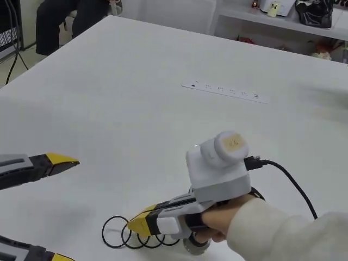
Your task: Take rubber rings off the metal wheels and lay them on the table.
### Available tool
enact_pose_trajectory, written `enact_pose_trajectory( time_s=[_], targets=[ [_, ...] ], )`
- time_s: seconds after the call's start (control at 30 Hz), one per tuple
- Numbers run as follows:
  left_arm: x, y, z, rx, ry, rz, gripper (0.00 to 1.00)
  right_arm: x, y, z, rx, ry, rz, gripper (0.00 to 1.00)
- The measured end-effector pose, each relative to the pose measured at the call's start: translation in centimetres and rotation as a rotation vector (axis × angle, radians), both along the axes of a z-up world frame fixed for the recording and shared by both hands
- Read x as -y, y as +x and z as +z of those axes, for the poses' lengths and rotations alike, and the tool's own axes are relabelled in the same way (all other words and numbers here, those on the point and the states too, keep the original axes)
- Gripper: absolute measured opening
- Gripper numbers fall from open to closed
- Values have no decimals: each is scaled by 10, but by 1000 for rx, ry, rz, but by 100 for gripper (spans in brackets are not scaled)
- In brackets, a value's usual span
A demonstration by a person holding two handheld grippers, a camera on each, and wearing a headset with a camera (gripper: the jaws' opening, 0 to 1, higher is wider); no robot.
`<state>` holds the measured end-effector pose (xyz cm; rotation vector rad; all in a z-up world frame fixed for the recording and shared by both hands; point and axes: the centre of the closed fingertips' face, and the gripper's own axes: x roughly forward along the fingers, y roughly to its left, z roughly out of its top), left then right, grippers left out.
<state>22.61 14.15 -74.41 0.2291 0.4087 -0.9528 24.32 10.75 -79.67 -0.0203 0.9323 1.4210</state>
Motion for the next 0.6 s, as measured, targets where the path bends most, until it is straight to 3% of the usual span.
enact_pose_trajectory(
  time_s=[0.13, 0.6],
  targets=[
    [0, 1, 1, 3, -7, 4, 100, 1, 0, -1, -13, -1, -7, 0],
    [-1, 1, 5, 10, -25, 16, 99, 4, 6, -7, 23, -25, -16, 5]
  ],
)
